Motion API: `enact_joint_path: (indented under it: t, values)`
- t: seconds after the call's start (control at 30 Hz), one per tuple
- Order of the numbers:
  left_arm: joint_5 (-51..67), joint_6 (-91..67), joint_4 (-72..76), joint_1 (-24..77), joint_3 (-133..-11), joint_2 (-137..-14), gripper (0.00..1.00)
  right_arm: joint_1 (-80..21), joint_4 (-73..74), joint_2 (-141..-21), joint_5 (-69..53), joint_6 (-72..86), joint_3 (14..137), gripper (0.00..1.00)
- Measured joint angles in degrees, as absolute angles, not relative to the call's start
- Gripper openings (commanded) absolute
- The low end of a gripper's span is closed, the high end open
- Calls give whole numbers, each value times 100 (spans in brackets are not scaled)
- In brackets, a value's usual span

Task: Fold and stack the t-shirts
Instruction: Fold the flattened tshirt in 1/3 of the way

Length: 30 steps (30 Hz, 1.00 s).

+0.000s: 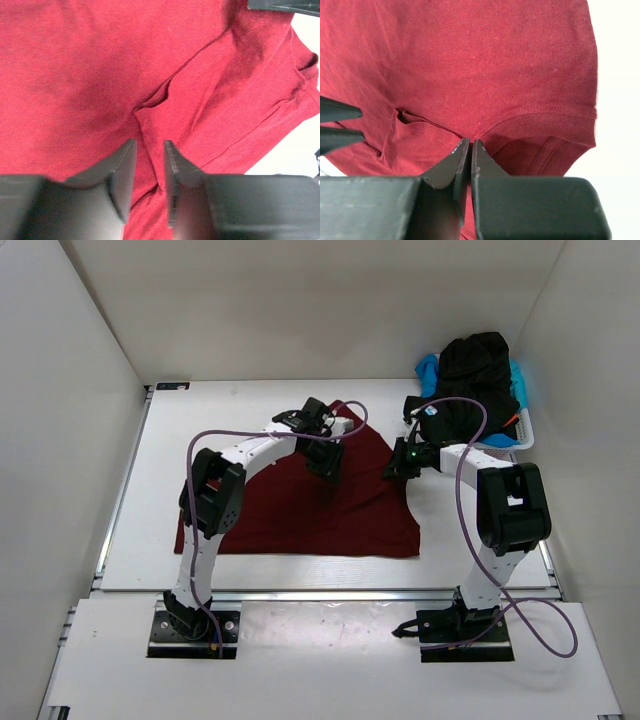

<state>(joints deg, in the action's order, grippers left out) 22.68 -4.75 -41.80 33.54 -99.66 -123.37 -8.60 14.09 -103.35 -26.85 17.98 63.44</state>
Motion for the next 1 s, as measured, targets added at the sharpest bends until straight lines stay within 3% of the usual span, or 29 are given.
enact_joint_path:
  t: [0.23, 0.67, 0.73, 0.9, 1.0]
  values:
    - [2311, -532, -4154, 3507, -9968, -12567, 52, -860, 1402, -10335, -2711, 1798, 6342, 0]
    - [1979, -515, -4198, 3726, -10381, -12999, 51, -860, 1367, -10333, -2751, 1802, 6265, 0]
    - [1876, -502, -4198, 3778, -10407, -13010, 47, -860, 1365, -10333, -2753, 1800, 6263, 0]
    - [1566, -445, -4200, 3909, -10447, -13010, 21, -856, 1363, -10333, -2753, 1800, 6263, 0]
    - [1452, -410, -4202, 3953, -10449, -13017, 12, -851, 1363, -10333, -2753, 1800, 6263, 0]
